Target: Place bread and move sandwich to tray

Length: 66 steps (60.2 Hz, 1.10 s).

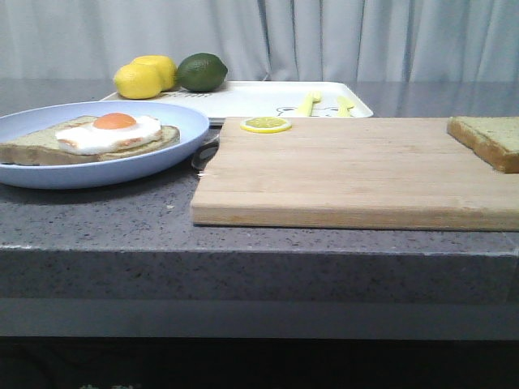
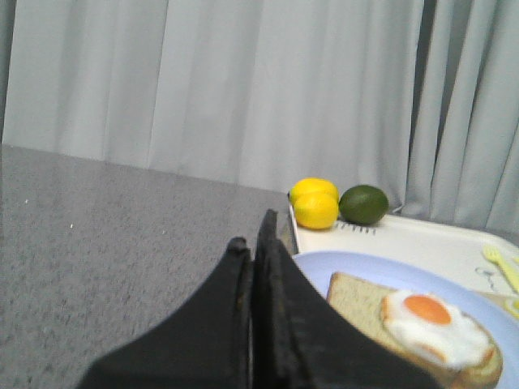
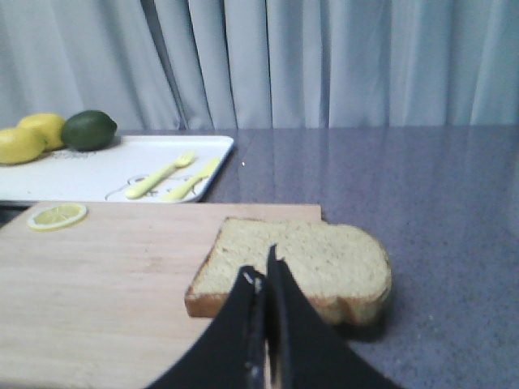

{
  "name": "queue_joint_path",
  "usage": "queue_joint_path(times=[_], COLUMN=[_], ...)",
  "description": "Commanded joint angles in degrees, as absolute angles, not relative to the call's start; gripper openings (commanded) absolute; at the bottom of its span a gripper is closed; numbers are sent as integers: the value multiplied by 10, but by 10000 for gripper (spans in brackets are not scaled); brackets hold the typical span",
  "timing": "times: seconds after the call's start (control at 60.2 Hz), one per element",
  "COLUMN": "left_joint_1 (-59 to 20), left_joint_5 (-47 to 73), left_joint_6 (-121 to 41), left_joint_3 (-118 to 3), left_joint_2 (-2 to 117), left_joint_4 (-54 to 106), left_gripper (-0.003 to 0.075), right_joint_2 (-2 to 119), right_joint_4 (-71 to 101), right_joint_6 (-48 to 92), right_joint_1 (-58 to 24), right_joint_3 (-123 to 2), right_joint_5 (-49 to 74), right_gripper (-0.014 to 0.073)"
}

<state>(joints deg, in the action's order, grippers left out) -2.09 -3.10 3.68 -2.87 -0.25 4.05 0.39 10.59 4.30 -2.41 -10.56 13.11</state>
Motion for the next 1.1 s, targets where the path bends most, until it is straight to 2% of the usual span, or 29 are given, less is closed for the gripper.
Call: queue_joint_path(times=[0.0,0.183,0.299,0.465,0.531,0.631,0.697,0.73,0.764,0.83,0.88,0.946,1.079], left_joint_1=[-20,-20,-20,-20,-20,-20,-20,-20,-20,-20,-20,-20,-20], left_joint_5=[-57,87,81,54,51,49,49,49,49,44,40,39,39], left_joint_6=[40,31,12,5,5,5,5,5,5,5,5,5,5], left_joint_3=[-106,-240,-278,-290,-290,-289,-288,-288,-288,-288,-288,-288,-288], left_joint_2=[3,126,224,283,291,295,295,295,295,295,295,295,295], left_joint_4=[47,45,38,28,28,28,28,28,28,28,28,28,28], left_gripper=[-19,-19,-19,-19,-18,2,97,148,242,417,517,590,586], right_joint_2=[38,154,218,252,253,253,253,253,253,253,253,257,314], right_joint_4=[104,104,104,104,104,104,104,104,104,104,104,103,103], right_joint_6=[48,48,48,48,48,48,48,48,48,48,48,48,48], right_joint_1=[-22,-22,-22,-23,-23,-23,-23,-23,-23,-23,-23,-23,-23], right_joint_3=[-189,-309,-338,-340,-340,-340,-340,-340,-340,-340,-340,-341,-367], right_joint_5=[144,227,219,196,195,198,203,203,203,203,201,200,247], right_gripper=[-77,-77,-77,-69,-13,166,357,422,503,589,613,616,616])
